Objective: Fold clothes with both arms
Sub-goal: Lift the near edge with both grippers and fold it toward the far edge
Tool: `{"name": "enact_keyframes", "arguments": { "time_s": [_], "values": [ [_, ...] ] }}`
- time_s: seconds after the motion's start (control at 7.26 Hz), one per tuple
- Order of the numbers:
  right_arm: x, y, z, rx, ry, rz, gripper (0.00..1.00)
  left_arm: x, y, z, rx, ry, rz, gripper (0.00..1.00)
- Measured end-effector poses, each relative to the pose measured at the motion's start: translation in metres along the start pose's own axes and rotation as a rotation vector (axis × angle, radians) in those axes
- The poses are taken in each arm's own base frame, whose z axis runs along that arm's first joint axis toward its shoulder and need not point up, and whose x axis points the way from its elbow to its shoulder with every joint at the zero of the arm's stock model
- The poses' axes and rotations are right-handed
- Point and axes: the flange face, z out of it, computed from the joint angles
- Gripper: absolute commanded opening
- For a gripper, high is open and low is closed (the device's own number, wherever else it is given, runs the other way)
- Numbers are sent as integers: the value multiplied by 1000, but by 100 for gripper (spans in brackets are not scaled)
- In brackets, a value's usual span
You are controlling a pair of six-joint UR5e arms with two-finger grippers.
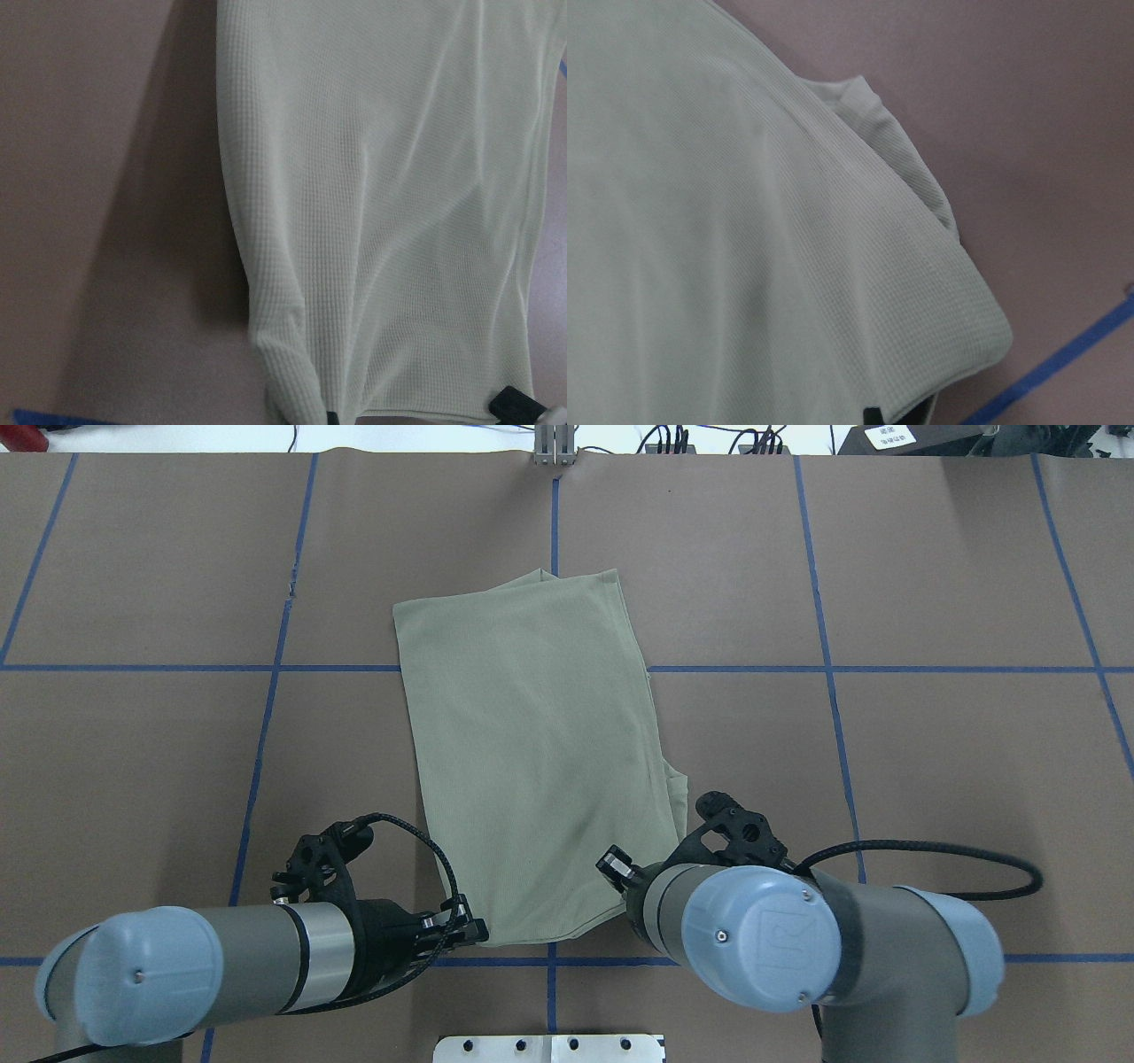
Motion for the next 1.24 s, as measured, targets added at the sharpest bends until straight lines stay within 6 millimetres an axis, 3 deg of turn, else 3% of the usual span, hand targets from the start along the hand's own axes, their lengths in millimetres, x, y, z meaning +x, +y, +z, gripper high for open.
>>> {"name": "enact_keyframes", "arguments": {
  "time_s": [0.14,0.28,0.41,0.69,0.96,1.24],
  "values": [
    [0,-5,-47,-23,13,8,0,22,10,-43,-36,-10,-1,0],
    [-7,-8,-75,-40,29,18,0,39,10,-73,-52,-16,13,0],
    [-20,-6,-76,-34,44,7,0,52,-1,-80,-34,-20,54,0],
    [-70,-16,-23,30,40,-47,0,68,-58,-36,75,-79,154,0],
    [-128,-62,42,110,35,-86,0,77,-143,10,203,-173,240,0],
    [-191,-102,92,171,76,-94,0,67,-215,39,275,-281,308,0]
  ]
}}
